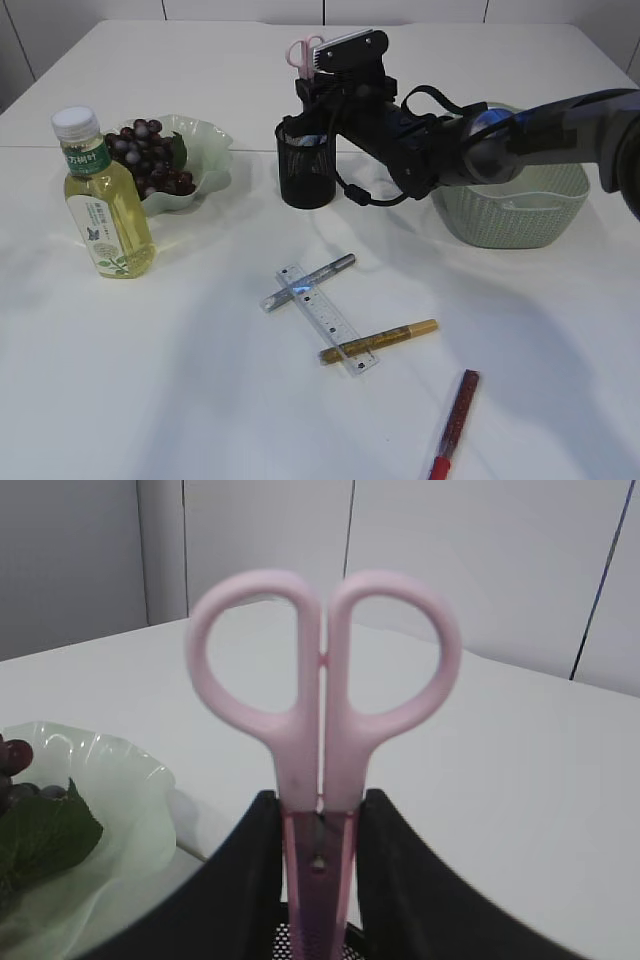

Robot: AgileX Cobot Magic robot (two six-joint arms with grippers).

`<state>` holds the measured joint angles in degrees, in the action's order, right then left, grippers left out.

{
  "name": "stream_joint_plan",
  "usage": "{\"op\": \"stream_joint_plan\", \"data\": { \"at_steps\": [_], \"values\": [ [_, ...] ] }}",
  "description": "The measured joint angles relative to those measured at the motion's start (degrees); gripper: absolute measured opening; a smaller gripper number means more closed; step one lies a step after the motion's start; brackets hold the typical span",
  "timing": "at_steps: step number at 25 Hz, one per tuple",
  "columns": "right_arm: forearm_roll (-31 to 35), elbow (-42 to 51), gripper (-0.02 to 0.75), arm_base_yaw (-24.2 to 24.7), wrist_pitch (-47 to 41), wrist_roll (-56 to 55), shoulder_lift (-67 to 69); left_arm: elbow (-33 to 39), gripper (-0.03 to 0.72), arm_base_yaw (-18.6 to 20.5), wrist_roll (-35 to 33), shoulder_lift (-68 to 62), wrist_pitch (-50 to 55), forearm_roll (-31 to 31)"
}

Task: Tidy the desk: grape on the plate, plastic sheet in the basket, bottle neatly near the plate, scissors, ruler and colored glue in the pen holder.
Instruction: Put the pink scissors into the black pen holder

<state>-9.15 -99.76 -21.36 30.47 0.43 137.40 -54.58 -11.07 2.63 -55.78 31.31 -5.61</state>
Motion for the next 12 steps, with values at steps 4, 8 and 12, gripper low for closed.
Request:
{"op": "stream_joint_plan", "data": {
  "at_steps": [4, 8, 12],
  "values": [
    [0.0, 0.0, 0.207, 0.0, -1.34, -0.43, 0.0, 0.0, 0.305, 0.0, 0.0, 0.0, -0.22, 0.0],
    [0.0, 0.0, 0.207, 0.0, -2.07, -0.43, 0.0, 0.0, 0.305, 0.0, 0.0, 0.0, -0.31, 0.0],
    [-0.16, 0.0, 0.209, 0.0, -2.35, -1.79, 0.0, 0.0, 0.304, 0.0, 0.0, 0.0, -0.45, 0.0]
  ]
}}
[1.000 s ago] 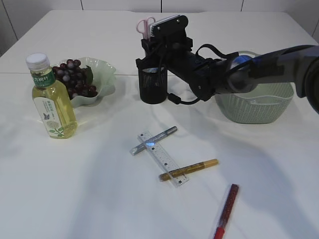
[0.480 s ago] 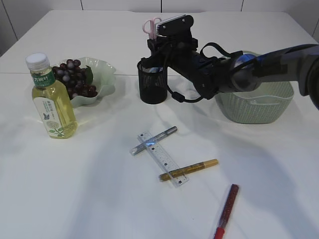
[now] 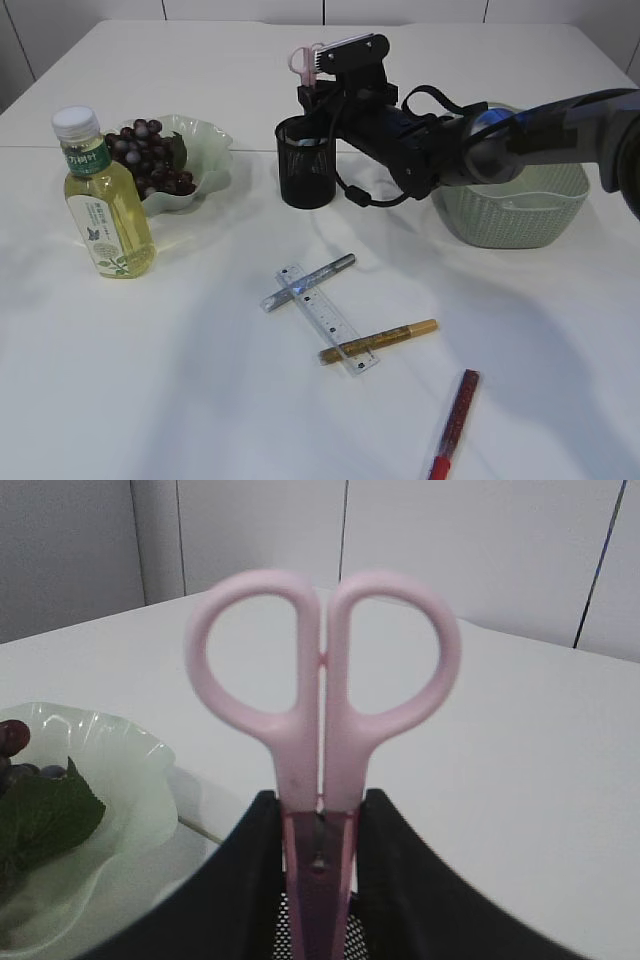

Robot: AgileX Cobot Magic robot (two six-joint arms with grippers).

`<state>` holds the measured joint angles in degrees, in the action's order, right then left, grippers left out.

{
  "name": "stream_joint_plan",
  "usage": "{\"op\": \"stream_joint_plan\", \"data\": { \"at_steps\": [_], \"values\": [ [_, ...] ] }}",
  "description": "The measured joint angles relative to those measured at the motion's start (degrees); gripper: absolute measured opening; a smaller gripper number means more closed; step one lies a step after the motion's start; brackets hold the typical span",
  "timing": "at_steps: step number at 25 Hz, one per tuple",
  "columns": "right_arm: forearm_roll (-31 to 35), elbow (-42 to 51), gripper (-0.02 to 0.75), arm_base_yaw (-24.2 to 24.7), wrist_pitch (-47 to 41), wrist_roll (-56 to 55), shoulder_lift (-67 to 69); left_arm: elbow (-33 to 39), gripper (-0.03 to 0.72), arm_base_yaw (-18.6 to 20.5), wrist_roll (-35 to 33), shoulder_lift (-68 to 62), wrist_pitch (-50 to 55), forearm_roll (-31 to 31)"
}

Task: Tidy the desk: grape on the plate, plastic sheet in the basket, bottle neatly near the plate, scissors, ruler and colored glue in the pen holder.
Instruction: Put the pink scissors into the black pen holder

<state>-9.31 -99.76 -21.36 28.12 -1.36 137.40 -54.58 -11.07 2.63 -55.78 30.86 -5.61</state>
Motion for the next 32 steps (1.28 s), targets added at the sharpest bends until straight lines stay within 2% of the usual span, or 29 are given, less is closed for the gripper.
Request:
{"op": "stream_joint_plan", "data": {
  "at_steps": [12, 18, 24, 32],
  "values": [
    [-3.91, -0.13, 0.251, 0.0, -1.19, -4.21, 0.0, 0.0, 0.298, 0.0, 0.0, 0.0, -1.81, 0.0],
    [-4.17, -4.22, 0.261, 0.0, -5.75, -6.0, 0.0, 0.0, 0.298, 0.0, 0.0, 0.0, -2.58, 0.0],
    [-4.17, -12.22, 0.261, 0.0, -20.57, -9.1, 0.0, 0.0, 0.298, 0.0, 0.0, 0.0, -2.71, 0.0],
    [-2.68, -22.86, 0.26, -0.62, -50.64, -9.53, 0.0, 0.0, 0.298, 0.0, 0.0, 0.0, -2.71, 0.0]
  ]
}}
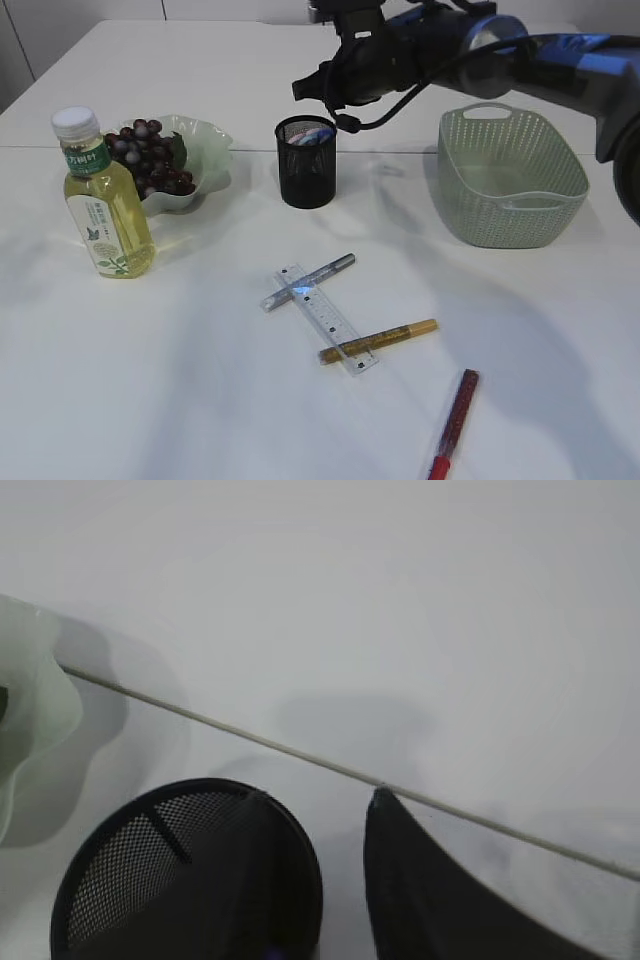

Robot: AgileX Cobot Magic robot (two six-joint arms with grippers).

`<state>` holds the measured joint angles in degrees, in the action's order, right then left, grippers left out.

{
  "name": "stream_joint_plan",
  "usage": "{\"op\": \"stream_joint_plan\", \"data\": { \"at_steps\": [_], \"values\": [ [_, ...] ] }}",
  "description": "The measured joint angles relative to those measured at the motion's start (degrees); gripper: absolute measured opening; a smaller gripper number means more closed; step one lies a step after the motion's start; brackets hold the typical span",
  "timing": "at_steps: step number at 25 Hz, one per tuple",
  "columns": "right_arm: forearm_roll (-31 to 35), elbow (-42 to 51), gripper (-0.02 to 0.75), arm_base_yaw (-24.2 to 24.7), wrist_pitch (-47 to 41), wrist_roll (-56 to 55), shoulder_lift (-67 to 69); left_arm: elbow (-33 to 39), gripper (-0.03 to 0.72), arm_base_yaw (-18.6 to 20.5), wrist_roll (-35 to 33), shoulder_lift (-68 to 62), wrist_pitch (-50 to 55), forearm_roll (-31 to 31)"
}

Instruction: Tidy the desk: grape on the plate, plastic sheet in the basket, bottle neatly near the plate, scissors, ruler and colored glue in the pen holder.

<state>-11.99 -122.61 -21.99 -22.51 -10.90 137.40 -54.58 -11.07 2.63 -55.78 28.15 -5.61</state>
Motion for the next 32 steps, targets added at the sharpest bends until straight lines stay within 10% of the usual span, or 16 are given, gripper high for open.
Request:
{"op": "stream_joint_plan", "data": {
  "at_steps": [18, 32],
  "values": [
    [9.34, -23.27, 0.371, -1.16, -46.88, 4.68, 0.0, 0.0, 0.319, 0.0, 0.0, -3.69, 2.94, 0.49],
    [12.43, -20.88, 0.377, -7.26, -49.15, 7.41, -3.71, 0.0, 0.456, 0.0, 0.0, -3.69, 20.59, -2.51]
  ]
}}
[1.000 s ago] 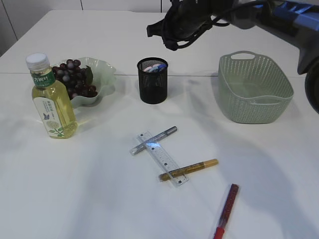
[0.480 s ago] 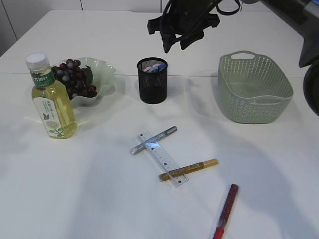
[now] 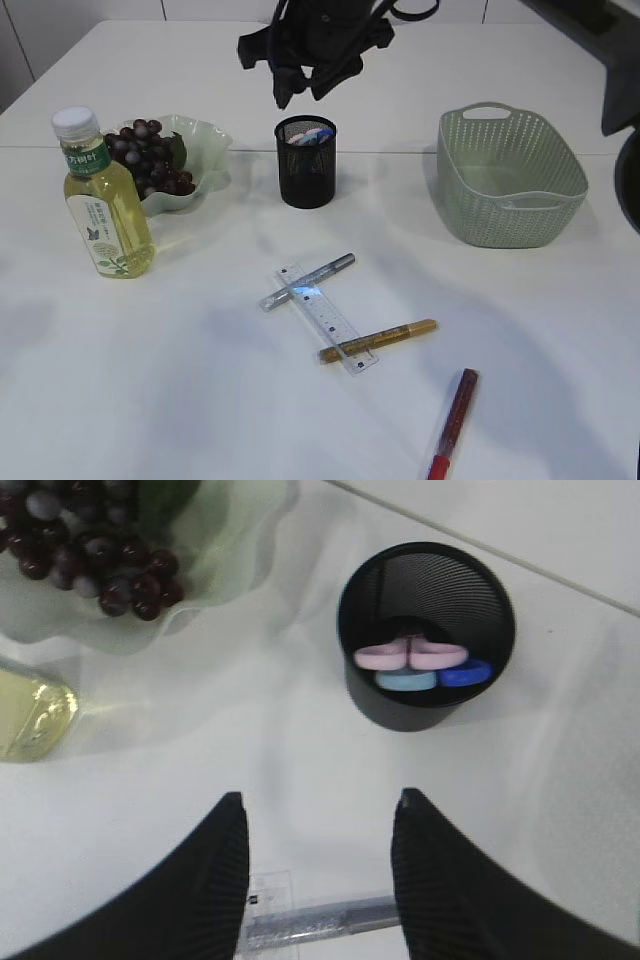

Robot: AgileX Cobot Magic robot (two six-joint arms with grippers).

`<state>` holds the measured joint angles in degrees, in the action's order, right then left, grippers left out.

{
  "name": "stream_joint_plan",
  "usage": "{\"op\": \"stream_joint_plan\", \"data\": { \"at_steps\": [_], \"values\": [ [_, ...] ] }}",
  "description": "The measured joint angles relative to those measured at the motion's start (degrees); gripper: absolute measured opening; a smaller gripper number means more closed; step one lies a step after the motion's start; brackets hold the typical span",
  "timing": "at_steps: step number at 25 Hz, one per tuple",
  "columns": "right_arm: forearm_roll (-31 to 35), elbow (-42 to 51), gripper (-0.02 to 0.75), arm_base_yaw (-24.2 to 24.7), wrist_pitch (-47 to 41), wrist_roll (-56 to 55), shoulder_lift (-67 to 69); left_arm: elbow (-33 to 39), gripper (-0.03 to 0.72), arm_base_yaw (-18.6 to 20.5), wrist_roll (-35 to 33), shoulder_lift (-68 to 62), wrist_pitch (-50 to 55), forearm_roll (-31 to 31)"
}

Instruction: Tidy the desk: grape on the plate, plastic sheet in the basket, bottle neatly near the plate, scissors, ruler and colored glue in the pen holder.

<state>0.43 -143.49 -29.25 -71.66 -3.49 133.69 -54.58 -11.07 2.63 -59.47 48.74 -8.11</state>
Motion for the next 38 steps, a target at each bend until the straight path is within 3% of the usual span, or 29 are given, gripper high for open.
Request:
{"op": "stream_joint_plan", "data": {
  "at_steps": [7, 20, 26, 38],
  "values": [
    [0.0, 6.79, 0.377, -4.01, 0.0, 2.29, -3.73, 0.0, 0.475, 0.0, 0.0, 0.0, 6.7, -2.14],
    [0.57, 19.65, 0.377, -4.01, 0.0, 2.33, -8.82, -1.83, 0.477, 0.0, 0.0, 0.66, 13.91, -3.3],
    [4.03, 22.82, 0.377, -4.41, 0.11, 2.33, -9.0, -1.83, 0.477, 0.0, 0.0, 0.75, 18.73, -3.3],
    [2.84, 29.82, 0.377, -6.48, 0.37, 2.01, -9.0, -1.83, 0.477, 0.0, 0.0, 0.88, 22.3, -3.3]
  ]
}}
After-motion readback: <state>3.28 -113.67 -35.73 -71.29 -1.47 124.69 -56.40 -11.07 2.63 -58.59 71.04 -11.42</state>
